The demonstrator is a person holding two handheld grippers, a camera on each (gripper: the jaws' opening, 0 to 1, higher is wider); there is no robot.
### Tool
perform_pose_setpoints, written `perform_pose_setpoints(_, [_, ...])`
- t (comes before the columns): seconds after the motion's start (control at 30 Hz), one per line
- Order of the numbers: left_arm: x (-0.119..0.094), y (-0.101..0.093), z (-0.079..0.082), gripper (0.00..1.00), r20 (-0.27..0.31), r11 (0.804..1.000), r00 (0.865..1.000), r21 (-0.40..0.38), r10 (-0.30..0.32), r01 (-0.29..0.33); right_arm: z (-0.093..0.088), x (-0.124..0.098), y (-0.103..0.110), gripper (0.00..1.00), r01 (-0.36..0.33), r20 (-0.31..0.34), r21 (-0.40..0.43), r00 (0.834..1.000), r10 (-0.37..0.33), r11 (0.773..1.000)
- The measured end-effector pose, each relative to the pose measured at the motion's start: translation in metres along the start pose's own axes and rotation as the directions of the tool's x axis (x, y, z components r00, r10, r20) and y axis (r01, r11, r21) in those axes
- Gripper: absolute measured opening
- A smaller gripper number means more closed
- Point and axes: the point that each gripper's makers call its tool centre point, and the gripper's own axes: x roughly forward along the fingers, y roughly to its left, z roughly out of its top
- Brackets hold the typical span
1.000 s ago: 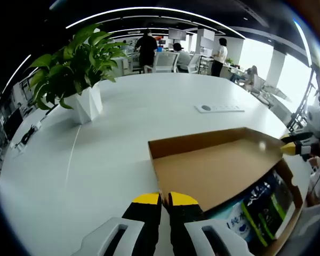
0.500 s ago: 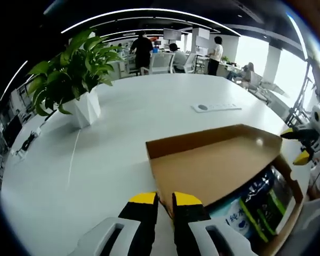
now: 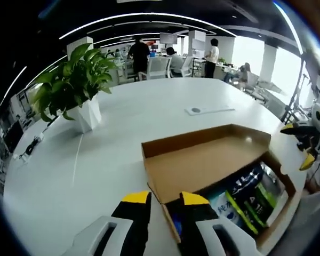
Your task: Operate the shoe box by opening the lid, removing the specified soft item, and placing it in the target area until the item is outside and the box remains undamaged.
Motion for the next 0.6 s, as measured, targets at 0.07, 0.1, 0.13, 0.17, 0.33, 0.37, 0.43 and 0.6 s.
perform_pose_setpoints(0.07, [-0.004,-0.006,-0.002,0.22,-0.003,1.000,1.000,0.009,-0.009,0.009,0.000,-0.004,0.005,0.83,-0.005,0.004,-0.004,1.000,0.005,1.000])
perform_pose_setpoints(0.1, [-0.005,-0.008,-0.004,0.23,-0.004,1.000,1.000,0.013,-0.012,0.013,-0.001,-0.005,0.008,0.83,-0.007,0.005,-0.007,1.000,0.007,1.000])
perform_pose_setpoints(0.13, [-0.008,-0.014,-0.006,0.23,-0.008,1.000,1.000,0.019,-0.022,0.022,0.000,-0.008,0.009,0.84,-0.008,0.007,-0.010,1.000,0.008,1.000])
perform_pose_setpoints(0.17, [-0.009,-0.018,-0.008,0.23,-0.017,0.999,0.999,0.025,-0.034,0.035,0.000,-0.010,0.010,0.84,-0.009,0.007,-0.013,1.000,0.009,1.000])
perform_pose_setpoints(0.33, [-0.012,-0.035,-0.020,0.25,-0.044,0.995,0.996,0.049,-0.081,0.083,-0.004,-0.016,0.019,0.86,-0.013,0.011,-0.021,1.000,0.013,1.000])
perform_pose_setpoints(0.37, [-0.013,-0.037,-0.022,0.25,-0.052,0.994,0.995,0.062,-0.082,0.085,-0.004,-0.016,0.020,0.86,-0.013,0.012,-0.024,1.000,0.014,1.000])
perform_pose_setpoints(0.43, [-0.018,-0.048,-0.029,0.26,-0.063,0.993,0.994,0.059,-0.095,0.098,-0.005,-0.017,0.022,0.87,-0.016,0.012,-0.028,1.000,0.016,0.999])
perform_pose_setpoints(0.6, [-0.018,-0.057,-0.039,0.27,-0.081,0.989,0.987,0.047,-0.139,0.143,-0.009,-0.019,0.029,0.88,-0.020,0.013,-0.031,1.000,0.020,0.999])
